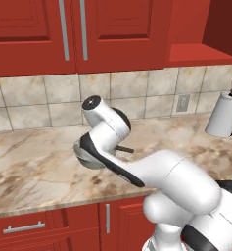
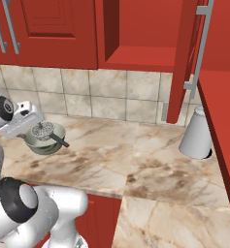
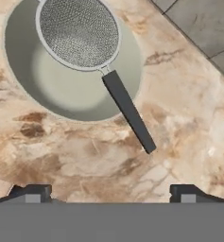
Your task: Open the cabinet and setup a tea strainer by placing it in the bowl upright.
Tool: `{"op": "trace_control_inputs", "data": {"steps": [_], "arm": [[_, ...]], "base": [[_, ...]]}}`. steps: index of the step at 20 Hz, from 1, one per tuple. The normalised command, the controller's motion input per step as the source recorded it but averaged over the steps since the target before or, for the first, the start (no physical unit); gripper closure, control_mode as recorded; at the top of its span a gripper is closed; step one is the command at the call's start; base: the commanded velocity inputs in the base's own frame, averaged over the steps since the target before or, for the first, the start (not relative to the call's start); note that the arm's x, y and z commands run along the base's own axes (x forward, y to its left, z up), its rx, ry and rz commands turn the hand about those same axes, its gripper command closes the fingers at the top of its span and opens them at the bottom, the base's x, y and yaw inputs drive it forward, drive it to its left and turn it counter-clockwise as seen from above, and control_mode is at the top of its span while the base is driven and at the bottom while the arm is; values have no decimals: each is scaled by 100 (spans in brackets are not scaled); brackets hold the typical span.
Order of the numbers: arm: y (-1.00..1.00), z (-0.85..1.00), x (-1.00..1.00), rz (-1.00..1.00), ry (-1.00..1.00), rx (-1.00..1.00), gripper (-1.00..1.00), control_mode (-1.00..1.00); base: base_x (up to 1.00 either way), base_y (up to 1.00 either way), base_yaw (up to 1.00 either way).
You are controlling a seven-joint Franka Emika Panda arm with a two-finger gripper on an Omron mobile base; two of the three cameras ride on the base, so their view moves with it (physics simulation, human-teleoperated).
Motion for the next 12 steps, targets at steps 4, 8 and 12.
{"op": "trace_control_inputs", "data": {"steps": [4,8,12], "arm": [[-95,20,-70,-22,-12,13,-100,-100],[-98,44,-37,-21,0,25,-100,-100],[-84,45,-26,-17,0,26,-100,-100]], "base": [[0,0,0],[0,0,0],[0,0,0]]}}
